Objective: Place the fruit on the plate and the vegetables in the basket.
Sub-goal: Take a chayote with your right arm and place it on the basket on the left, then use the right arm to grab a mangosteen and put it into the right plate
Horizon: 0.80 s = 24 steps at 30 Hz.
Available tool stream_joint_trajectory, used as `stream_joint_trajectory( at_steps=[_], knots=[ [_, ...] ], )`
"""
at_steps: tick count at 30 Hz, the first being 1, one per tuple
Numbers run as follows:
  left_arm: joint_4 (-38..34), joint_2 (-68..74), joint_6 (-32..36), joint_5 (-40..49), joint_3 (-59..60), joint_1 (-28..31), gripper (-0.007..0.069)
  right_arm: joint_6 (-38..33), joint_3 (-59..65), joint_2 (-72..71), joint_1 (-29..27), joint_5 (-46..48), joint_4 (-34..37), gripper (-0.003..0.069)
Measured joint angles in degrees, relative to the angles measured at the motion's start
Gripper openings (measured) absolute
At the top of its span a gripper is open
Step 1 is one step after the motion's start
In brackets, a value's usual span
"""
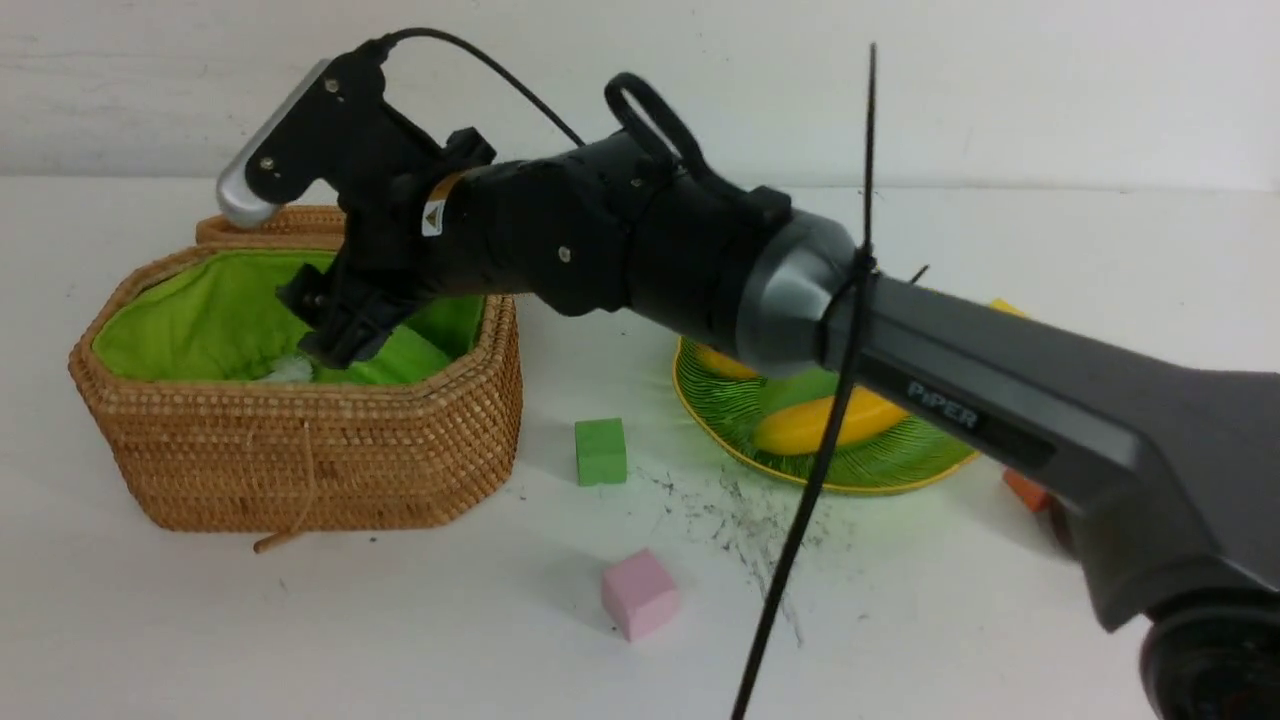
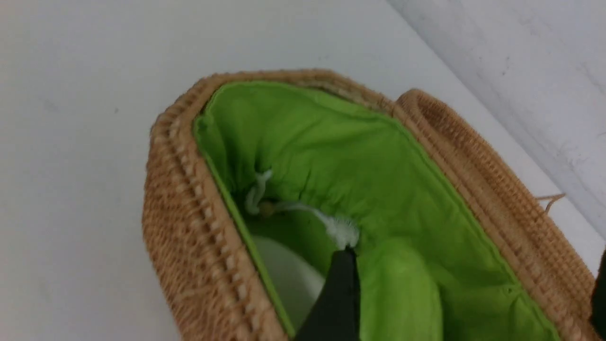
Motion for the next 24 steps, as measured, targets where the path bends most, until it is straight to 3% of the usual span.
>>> stream_joint_trajectory(
  at_steps=[4, 7, 9, 10, 11, 13, 17, 21, 24],
  knots=[
    [-1.24, 0.00, 2.01, -1.82, 0.00, 0.00, -0.0013, 6.27, -0.11, -6.78, 0.00, 16.07, -4.18, 0.0526],
    [-6.79, 0.00, 8.25, -6.76, 0.00, 0.00, -0.0013, 13.54, -0.67, -13.76, -0.19, 35.17, -12.89, 0.0313],
    [-10.11, 0.00, 11.92, -9.00, 0.00, 0.00, -0.0013, 16.05, -0.72, -15.69, -0.70, 40.05, -16.12, 0.0210],
    [-14.37, 0.11, 15.00, -11.39, 0.00, 0.00, -0.0013, 19.47, 0.31, -17.67, -1.71, 42.29, -18.85, 0.0083],
    [-14.91, 0.11, 15.83, -11.64, 0.00, 0.00, -0.0013, 19.82, 0.31, -17.89, -1.86, 42.43, -19.03, 0.0083],
    [-20.58, 0.22, 19.88, -14.20, 0.00, 0.00, -0.0013, 23.15, 4.09, -20.85, -4.20, 43.21, -20.97, -0.0007],
    [-26.19, 0.29, 25.62, -16.13, 0.00, 0.00, -0.0013, 30.80, 14.48, -28.20, -10.57, 43.21, -21.12, -0.0013],
    [-28.17, 0.51, 27.92, -16.07, 0.00, 0.00, -0.0013, 35.51, 28.44, -35.31, -21.51, 43.26, -21.04, 0.0010],
    [-28.17, 1.46, 28.16, -15.88, 0.00, 0.00, -0.0013, 35.96, 38.75, -36.57, -31.78, 40.25, -17.71, 0.0087]
  ],
)
